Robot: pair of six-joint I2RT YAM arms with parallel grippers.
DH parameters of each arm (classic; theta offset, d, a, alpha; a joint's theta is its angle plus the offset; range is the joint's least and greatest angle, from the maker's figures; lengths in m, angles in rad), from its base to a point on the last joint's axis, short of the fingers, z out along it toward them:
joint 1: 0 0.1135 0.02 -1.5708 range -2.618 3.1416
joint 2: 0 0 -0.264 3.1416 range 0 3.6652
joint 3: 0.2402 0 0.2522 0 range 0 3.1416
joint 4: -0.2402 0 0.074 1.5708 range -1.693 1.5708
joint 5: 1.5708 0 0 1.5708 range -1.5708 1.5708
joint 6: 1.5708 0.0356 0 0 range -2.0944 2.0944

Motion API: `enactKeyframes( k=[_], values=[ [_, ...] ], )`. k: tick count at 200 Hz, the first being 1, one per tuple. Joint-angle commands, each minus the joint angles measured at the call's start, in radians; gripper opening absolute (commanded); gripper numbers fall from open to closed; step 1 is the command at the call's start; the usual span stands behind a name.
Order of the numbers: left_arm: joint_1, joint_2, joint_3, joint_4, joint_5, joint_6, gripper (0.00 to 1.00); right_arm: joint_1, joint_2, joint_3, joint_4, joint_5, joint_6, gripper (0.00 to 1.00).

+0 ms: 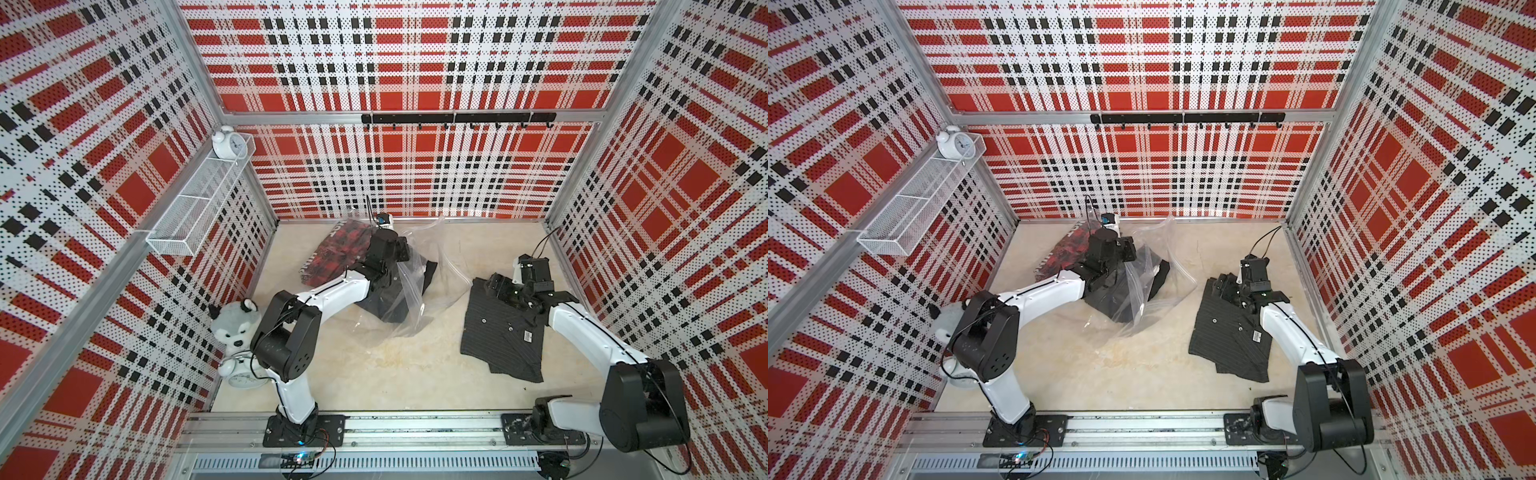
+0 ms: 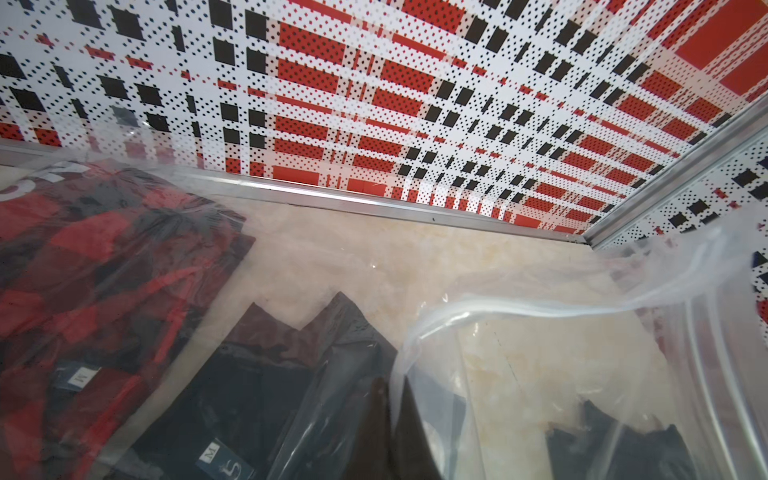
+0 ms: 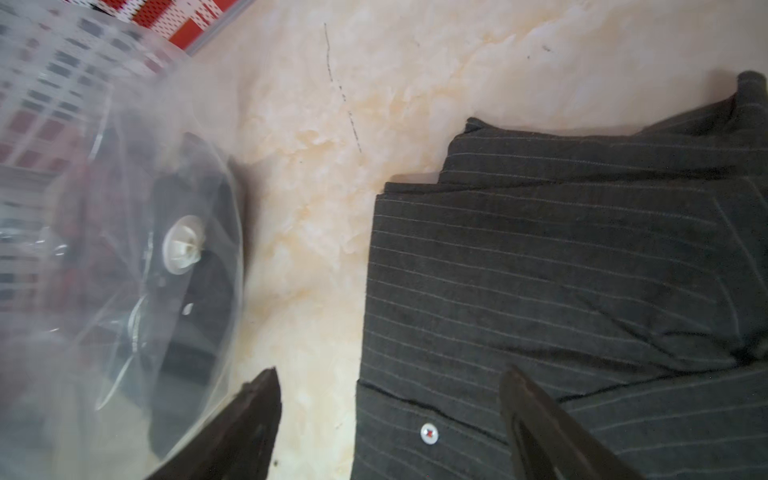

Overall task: Place the folded shirt into the vacuum bag
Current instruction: Pick up the shirt from the center of the board.

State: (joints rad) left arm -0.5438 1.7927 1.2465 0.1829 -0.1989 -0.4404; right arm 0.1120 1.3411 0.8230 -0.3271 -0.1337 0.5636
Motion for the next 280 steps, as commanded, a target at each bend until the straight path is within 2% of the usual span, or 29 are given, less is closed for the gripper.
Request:
enactKeyframes(
  k=[1,33,38,57,93,101,153,170,184,234,235,236,237,240,258,280],
  values=[
    [-0.017,-0.026,0.037,-0.025,-0.013,0.021,0.00,0.024,0.080,0.062,-0.021,0.086,-0.056,0.84],
    [-0.019,-0.031,0.047,-0.034,-0.014,0.023,0.00,0.095,0.218,0.176,-0.059,0.153,-0.074,0.83],
    [-0.019,-0.033,0.046,-0.034,-0.015,0.021,0.00,0.102,0.241,0.200,-0.095,0.209,-0.083,0.83],
    [-0.022,-0.038,0.045,-0.034,-0.013,0.021,0.00,0.127,0.301,0.249,-0.120,0.262,-0.088,0.81],
    [-0.031,-0.030,0.050,-0.035,-0.013,0.021,0.00,0.147,0.410,0.321,-0.120,0.262,-0.088,0.81],
    [-0.033,-0.027,0.051,-0.036,-0.010,0.021,0.00,0.147,0.436,0.331,-0.145,0.259,-0.101,0.77],
    [-0.068,-0.015,0.079,-0.050,-0.008,0.021,0.00,0.145,0.539,0.349,-0.147,0.275,-0.107,0.72],
    [-0.091,-0.001,0.106,-0.063,-0.009,0.024,0.00,0.136,0.560,0.347,-0.148,0.279,-0.109,0.66],
    [-0.114,0.016,0.132,-0.077,-0.021,0.030,0.00,0.120,0.561,0.330,-0.137,0.282,-0.115,0.55],
    [-0.173,0.115,0.232,-0.103,-0.056,0.049,0.00,0.018,0.489,0.226,-0.133,0.282,-0.115,0.55],
    [-0.173,0.118,0.235,-0.103,-0.056,0.049,0.00,0.016,0.488,0.222,-0.097,0.271,-0.127,0.53],
    [-0.175,0.119,0.237,-0.103,-0.058,0.050,0.00,0.015,0.484,0.220,-0.079,0.265,-0.132,0.34],
    [-0.175,0.122,0.241,-0.104,-0.059,0.050,0.00,0.013,0.482,0.219,-0.070,0.262,-0.135,0.24],
    [-0.179,0.128,0.248,-0.105,-0.061,0.053,0.00,0.009,0.474,0.214,-0.058,0.260,-0.137,0.14],
    [-0.202,0.177,0.296,-0.113,-0.071,0.064,0.00,-0.015,0.424,0.169,-0.027,0.275,-0.138,0.03],
    [-0.237,0.239,0.365,-0.134,-0.077,0.090,0.00,-0.038,0.345,0.103,0.014,0.283,-0.126,0.00]
  ],
)
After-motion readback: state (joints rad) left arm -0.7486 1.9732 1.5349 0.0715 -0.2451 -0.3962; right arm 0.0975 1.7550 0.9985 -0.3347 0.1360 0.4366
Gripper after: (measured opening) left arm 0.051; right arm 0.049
